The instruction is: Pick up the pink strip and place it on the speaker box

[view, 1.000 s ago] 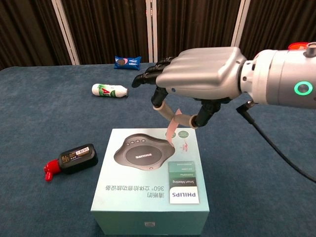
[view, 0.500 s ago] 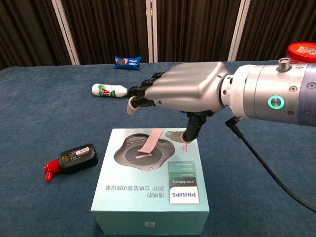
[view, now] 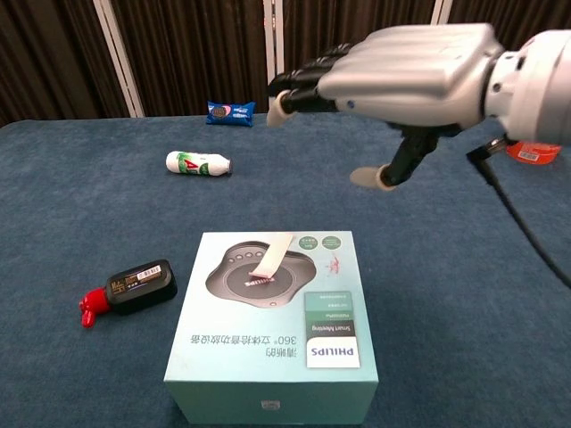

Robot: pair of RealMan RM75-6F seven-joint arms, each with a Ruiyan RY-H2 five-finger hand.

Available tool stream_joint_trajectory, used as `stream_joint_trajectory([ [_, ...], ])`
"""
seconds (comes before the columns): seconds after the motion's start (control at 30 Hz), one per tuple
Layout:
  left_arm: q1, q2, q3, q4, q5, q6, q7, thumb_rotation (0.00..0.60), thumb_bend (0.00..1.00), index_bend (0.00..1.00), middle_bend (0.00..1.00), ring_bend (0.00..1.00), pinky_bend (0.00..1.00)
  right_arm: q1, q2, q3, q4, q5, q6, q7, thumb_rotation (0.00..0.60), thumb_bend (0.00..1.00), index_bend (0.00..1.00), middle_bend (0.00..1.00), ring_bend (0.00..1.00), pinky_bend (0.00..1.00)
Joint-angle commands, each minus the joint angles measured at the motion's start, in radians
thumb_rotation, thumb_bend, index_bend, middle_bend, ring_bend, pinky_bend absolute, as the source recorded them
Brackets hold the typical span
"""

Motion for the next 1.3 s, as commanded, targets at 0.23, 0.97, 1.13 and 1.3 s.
stream_joint_trajectory([
  [0.23,-0.126,0.037,-0.04,0.049,0.08,-0.144,-0.1,0.6,0.32,0.0,0.0,0.0,0.0,-0.281,0.118,-0.144,0.551,-0.454,0.451,0.648,0.6,0.13,0.14,0.0,0.0,0.0],
  [0.97,-0.495,-0.028,-0.087,-0.106,0.189,-0.554,-0.197,0.584,1.0,0.29,0.0,0.0,0.0,-0.563,0.164,-0.16,0.278,-0.2,0.455,0.773,0.6,0.01,0.04,0.0,0.0,0.0],
  [1.13,-0.574,-0.095,-0.101,-0.108,0.085,-0.645,-0.101,0.585,1.0,0.32,0.0,0.0,0.0,-0.576,0.163,-0.144,0.31,-0.194,0.445,0.767,0.6,0.01,0.04,0.0,0.0,0.0],
  [1.3,-0.621,-0.188,-0.083,-0.074,-0.026,-0.662,0.023,0.584,1.0,0.32,0.0,0.0,0.0,-0.587,0.164,-0.12,0.325,-0.183,0.438,0.79,0.6,0.01,0.06,0.0,0.0,0.0],
])
